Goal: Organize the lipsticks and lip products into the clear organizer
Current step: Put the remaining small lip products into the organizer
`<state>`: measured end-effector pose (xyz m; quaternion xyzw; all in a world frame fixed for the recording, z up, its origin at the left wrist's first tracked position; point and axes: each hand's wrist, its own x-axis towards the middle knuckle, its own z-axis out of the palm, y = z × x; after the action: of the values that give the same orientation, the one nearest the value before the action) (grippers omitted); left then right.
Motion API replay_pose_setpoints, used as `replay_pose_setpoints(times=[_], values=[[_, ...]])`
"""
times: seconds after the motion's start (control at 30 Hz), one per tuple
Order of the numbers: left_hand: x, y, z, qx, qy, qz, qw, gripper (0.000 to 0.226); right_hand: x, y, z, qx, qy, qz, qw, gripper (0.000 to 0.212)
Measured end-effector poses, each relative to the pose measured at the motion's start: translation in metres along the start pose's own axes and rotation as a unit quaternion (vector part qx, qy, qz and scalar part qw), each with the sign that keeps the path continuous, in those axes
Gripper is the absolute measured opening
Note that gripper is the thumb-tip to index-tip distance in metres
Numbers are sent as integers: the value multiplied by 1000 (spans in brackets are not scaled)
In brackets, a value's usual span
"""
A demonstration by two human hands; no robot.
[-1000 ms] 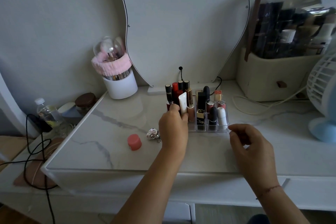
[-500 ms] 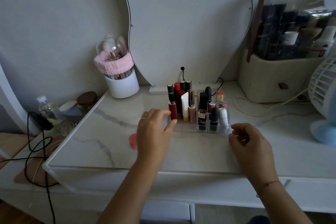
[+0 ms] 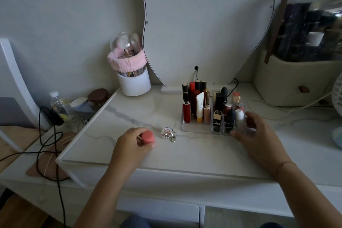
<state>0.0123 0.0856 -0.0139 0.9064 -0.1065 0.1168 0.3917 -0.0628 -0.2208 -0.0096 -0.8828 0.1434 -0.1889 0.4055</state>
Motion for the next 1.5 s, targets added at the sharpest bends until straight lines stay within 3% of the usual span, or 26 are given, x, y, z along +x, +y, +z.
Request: replay_pose_setpoints(times=[0.13, 0.23, 0.37, 0.83, 1.3, 1.4, 1.5], values=[[7, 19, 3, -100, 48, -9, 994, 32, 1, 5, 2, -1, 12, -10, 1000, 62], [15, 48, 18, -174, 35, 25, 984, 39, 1, 5, 2, 3, 25, -18, 1000, 56], [24, 74, 45, -118, 24, 85, 989, 34, 0, 5, 2, 6, 37, -20, 999, 54], [17, 87, 88, -23, 62, 166, 984, 28, 1, 6, 3, 12, 46, -25, 999, 48], [17, 100, 98, 12, 14, 158, 987, 24, 1, 7, 3, 8, 50, -28, 998, 47], [14, 91, 83, 14, 33, 177, 984, 25, 2, 6, 3, 7, 51, -24, 998, 48], [12, 61, 61, 36, 90, 129, 987, 30, 2, 6, 3, 7, 51, -26, 998, 48]])
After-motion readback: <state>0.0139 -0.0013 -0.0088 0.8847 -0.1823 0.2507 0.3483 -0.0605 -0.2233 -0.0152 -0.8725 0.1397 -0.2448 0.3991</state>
